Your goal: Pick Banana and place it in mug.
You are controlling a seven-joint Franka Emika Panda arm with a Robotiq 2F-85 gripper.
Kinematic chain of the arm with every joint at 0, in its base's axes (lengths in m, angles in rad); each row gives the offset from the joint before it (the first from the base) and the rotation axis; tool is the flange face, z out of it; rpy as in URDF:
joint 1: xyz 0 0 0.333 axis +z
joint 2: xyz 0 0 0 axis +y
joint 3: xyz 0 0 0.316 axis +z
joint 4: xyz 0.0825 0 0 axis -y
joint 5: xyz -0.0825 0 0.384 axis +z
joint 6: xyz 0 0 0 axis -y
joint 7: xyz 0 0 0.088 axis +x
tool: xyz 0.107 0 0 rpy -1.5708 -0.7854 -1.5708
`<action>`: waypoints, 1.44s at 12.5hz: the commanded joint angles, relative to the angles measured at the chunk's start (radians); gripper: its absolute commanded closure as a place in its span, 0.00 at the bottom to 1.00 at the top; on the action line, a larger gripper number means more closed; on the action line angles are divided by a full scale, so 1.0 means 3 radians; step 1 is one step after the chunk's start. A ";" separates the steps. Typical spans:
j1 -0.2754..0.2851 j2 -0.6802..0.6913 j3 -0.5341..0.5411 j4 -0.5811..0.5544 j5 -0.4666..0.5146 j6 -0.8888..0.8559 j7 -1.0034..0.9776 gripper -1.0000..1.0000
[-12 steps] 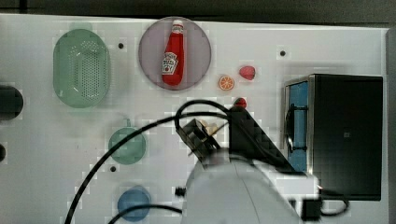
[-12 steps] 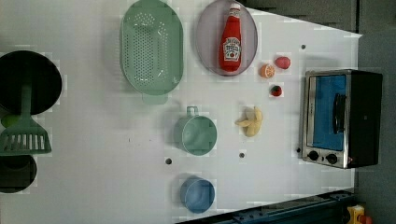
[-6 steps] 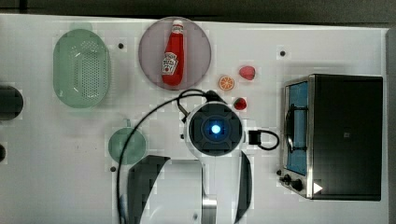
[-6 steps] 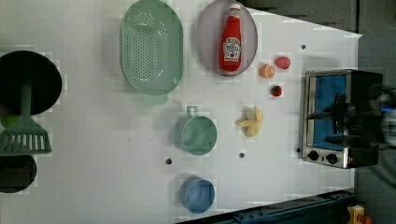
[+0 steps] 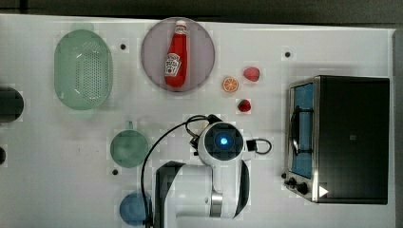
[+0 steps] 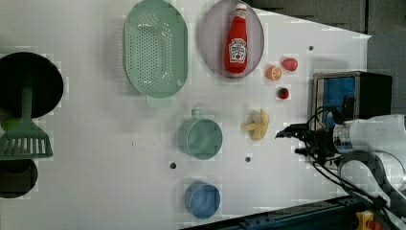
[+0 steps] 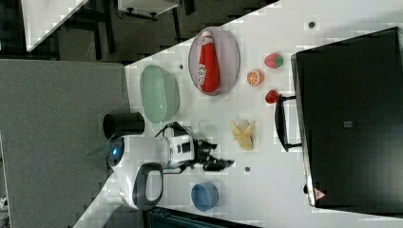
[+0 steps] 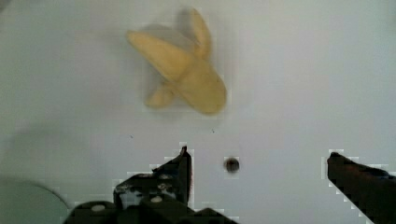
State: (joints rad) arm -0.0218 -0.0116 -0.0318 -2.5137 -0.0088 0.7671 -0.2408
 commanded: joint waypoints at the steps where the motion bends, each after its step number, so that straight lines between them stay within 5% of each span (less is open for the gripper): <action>1: -0.0016 0.0125 -0.0079 0.0082 -0.0001 0.0260 -0.1043 0.00; 12: -0.0004 0.1227 -0.0031 0.0108 0.0009 0.1553 -0.1236 0.00; 13: -0.0004 0.1247 -0.0023 0.0108 0.0010 0.1556 -0.1225 0.04; 18: -0.0008 0.1230 -0.0009 0.0118 0.0010 0.1584 -0.1220 0.62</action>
State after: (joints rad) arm -0.0104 0.3657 -0.0288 -2.4609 -0.0066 1.2383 -0.5840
